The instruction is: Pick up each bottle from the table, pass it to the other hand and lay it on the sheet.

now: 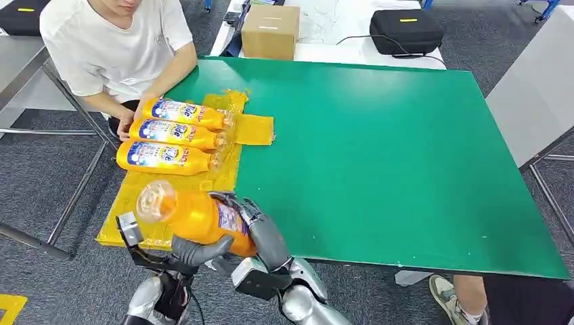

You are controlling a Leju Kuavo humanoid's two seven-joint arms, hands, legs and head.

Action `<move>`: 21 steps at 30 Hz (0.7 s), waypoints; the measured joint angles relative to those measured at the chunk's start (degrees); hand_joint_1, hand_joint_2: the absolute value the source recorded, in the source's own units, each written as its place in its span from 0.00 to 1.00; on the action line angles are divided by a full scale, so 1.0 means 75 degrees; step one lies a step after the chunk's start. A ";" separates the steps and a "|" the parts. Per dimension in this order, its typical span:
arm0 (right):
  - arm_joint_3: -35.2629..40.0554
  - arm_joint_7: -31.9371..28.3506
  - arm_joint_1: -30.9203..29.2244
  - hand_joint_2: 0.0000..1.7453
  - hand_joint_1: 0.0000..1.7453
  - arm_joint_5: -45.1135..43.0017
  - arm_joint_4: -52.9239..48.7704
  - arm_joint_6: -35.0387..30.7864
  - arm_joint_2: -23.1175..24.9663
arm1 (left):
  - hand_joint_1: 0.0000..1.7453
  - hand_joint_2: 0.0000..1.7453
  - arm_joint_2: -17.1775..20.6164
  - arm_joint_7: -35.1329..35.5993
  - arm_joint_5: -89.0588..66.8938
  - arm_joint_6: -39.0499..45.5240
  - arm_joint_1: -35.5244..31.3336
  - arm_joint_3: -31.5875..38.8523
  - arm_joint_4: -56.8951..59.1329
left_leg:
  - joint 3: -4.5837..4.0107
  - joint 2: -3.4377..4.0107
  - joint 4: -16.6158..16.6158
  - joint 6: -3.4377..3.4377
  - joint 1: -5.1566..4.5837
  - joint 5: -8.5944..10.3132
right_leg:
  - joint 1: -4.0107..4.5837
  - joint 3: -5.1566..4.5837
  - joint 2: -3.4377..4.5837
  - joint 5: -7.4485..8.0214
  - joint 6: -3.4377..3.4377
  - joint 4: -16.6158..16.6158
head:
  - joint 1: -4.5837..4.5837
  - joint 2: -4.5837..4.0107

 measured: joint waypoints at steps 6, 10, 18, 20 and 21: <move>-0.0105 -0.0015 0.0211 0.00 0.00 0.0169 -0.0484 -0.0431 -0.0120 | 1.00 1.00 0.0088 -0.0256 -0.1801 0.1405 -0.0600 0.0021 0.0070 | -0.0001 -0.0013 0.0000 0.0003 0.0000 0.0004 | 0.0000 0.0004 -0.0004 0.0004 -0.0005 0.0002 | 0.0012 0.0000; 0.0085 -0.0131 0.0219 0.00 0.00 0.0023 -0.0915 -0.0889 -0.0146 | 1.00 1.00 0.0388 -0.0166 -0.2627 0.2036 -0.0916 0.0365 0.0516 | 0.0003 0.0018 0.0000 0.0000 0.0006 0.0004 | 0.0007 -0.0013 0.0006 0.0010 -0.0009 0.0002 | -0.0009 0.0000; 0.0586 -0.0131 0.0106 0.00 0.00 -0.0598 -0.1279 -0.1384 -0.0329 | 1.00 1.00 0.0638 -0.0396 -0.4726 0.3616 -0.2428 0.0804 0.2227 | -0.0023 -0.0026 0.0003 -0.0008 0.0017 0.0035 | 0.0016 -0.0015 -0.0033 0.0014 -0.0009 0.0006 | 0.0000 0.0000; 0.0647 -0.0134 0.0103 0.00 0.00 -0.0601 -0.1337 -0.1387 -0.0341 | 1.00 1.00 0.0673 -0.0408 -0.4818 0.3708 -0.2566 0.0836 0.2459 | -0.0023 -0.0028 0.0003 -0.0008 0.0017 0.0035 | 0.0016 -0.0013 -0.0035 0.0015 -0.0009 0.0006 | -0.0003 0.0000; 0.0667 -0.0131 0.0102 0.00 0.00 -0.0603 -0.1358 -0.1390 -0.0341 | 1.00 1.00 0.0685 -0.0416 -0.4830 0.3711 -0.2615 0.0848 0.2556 | -0.0023 -0.0026 0.0003 -0.0008 0.0017 0.0034 | 0.0016 -0.0014 -0.0033 0.0014 -0.0009 0.0007 | 0.0000 0.0000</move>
